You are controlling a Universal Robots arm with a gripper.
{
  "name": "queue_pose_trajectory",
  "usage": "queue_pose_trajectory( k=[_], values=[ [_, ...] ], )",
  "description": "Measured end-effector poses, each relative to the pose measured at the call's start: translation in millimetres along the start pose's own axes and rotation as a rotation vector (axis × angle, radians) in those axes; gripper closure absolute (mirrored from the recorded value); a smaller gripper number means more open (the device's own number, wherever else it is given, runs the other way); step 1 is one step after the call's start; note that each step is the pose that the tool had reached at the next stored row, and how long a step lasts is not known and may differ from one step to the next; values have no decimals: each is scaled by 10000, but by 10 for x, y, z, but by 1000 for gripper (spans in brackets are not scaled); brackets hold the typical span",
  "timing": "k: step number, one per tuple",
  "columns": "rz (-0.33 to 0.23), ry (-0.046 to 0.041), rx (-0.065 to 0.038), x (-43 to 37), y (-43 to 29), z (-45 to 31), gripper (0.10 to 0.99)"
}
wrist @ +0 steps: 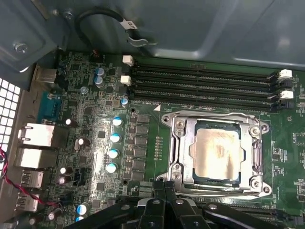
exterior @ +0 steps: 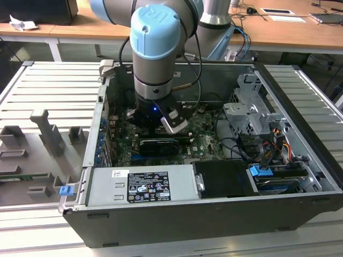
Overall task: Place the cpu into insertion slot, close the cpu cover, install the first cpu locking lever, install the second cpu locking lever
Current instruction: 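Install the second cpu locking lever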
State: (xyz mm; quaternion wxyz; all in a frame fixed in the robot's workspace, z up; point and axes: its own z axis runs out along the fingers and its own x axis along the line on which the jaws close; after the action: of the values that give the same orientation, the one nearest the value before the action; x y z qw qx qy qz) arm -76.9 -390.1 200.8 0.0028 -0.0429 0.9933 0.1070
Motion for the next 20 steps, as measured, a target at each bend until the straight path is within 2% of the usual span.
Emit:
queue_pose_trajectory(
  k=[1, 5, 8, 12, 15, 20],
  values=[
    [0, -6, -41, 0, -1, 10, 980],
    [0, -7, -83, 10, -6, 28, 980],
    [0, -14, -156, 39, -4, 37, 980],
    [0, -15, -154, 40, -5, 34, 980],
    [0, -15, -160, 39, 9, -30, 980],
    [0, -14, -160, 38, 19, -75, 980]
  ],
)
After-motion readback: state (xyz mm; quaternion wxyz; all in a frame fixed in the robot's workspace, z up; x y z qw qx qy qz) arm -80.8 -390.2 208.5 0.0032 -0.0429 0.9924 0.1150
